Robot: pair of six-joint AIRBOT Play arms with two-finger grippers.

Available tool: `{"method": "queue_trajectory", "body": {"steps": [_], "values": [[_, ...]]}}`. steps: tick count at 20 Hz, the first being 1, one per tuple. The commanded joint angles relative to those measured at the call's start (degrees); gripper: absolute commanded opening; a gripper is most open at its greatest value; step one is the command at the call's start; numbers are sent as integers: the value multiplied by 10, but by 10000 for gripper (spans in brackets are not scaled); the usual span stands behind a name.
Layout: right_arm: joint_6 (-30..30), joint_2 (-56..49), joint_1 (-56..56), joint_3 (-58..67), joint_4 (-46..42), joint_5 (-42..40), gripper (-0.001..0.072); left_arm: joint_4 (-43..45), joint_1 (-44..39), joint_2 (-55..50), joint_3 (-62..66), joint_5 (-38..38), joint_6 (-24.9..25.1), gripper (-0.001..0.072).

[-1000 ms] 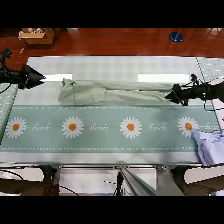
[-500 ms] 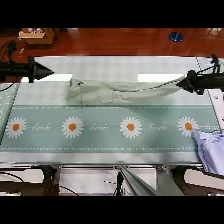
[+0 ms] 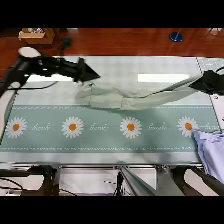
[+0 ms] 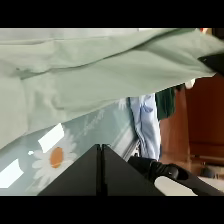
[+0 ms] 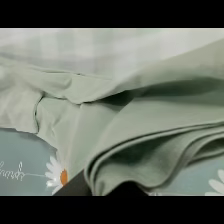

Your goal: Fold the shirts.

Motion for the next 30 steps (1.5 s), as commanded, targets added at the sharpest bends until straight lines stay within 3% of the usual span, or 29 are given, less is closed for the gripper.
{"method": "queue_trajectory", "body": {"steps": [1, 8, 22, 26, 30], "values": [[4, 68, 0, 1, -12, 36, 21, -3, -101, -8, 0, 64, -16, 25], [19, 136, 0, 1, -12, 70, 21, -23, -238, -68, 0, 101, -27, 25], [23, 165, 0, 1, 21, 91, 21, -154, -366, -201, 1, 194, -41, 24], [23, 165, 0, 1, 18, 92, 21, -189, -353, -206, 3, 192, -13, 23], [24, 165, 16, 0, 16, 88, 21, -174, -257, -131, 3, 127, 41, 22]]}}
